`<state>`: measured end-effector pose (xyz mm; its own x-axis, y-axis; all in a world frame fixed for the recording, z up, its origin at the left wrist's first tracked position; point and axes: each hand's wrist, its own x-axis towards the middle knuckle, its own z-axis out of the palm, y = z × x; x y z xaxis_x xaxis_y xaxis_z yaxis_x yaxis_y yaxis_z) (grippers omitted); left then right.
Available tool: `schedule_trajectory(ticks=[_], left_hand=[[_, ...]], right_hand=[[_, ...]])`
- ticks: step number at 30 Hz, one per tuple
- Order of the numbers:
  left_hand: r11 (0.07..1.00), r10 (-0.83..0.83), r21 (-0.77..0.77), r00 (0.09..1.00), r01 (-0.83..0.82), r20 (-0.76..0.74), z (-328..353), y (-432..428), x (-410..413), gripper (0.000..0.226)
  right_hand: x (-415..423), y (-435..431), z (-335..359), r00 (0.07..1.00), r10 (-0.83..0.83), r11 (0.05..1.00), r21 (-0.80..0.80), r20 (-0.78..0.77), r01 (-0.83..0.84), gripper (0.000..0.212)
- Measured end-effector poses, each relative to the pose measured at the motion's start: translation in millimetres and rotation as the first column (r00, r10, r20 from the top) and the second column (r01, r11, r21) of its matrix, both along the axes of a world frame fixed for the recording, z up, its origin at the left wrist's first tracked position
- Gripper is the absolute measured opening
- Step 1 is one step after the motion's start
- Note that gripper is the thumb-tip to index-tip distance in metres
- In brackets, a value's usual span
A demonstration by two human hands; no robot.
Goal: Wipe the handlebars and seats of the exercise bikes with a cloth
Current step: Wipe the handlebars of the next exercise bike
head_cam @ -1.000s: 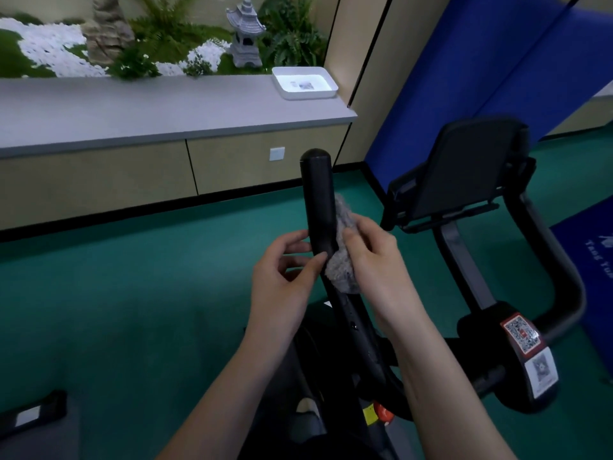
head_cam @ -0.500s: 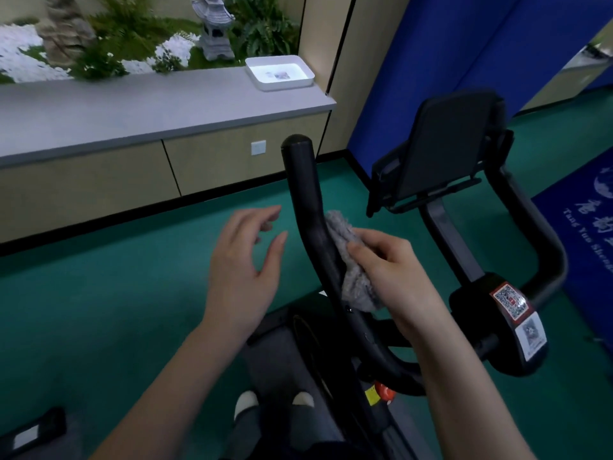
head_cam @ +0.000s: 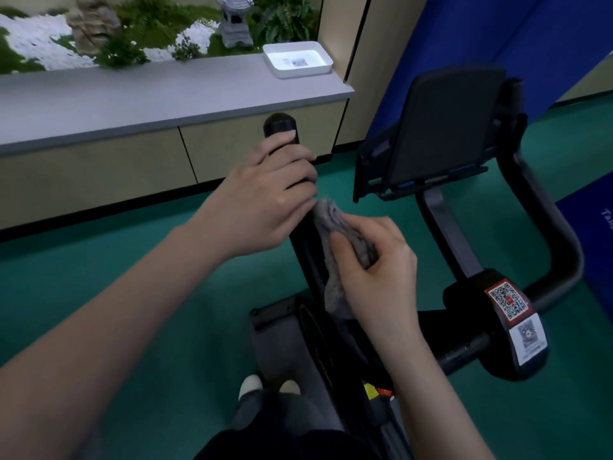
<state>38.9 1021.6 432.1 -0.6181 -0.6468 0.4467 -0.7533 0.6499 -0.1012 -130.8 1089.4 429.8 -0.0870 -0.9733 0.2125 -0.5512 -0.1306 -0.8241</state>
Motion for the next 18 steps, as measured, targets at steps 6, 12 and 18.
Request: schedule_trajectory(ticks=[6, 12, 18], left_hand=[[1.0, 0.005, -0.024, 1.0, -0.004, 0.013, -1.4, -4.6, 1.1, 0.027], [0.999, -0.046, -0.022, 0.996, 0.045, -0.077, -4.4, -9.7, 1.4, 0.024], [0.994, -0.102, -0.042, 0.985, 0.097, -0.139, -9.0, -16.4, 6.0, 0.025]], right_hand=[[-7.2, 8.2, -2.3, 0.995, 0.097, 0.995, -0.004, -0.035, -0.097, 0.015], [1.1, 11.6, 0.6, 1.0, 0.021, 0.998, -0.055, 0.003, -0.021, 0.017], [15.2, 27.2, 0.6, 0.981, -0.116, 0.991, -0.077, -0.153, 0.105, 0.013]])
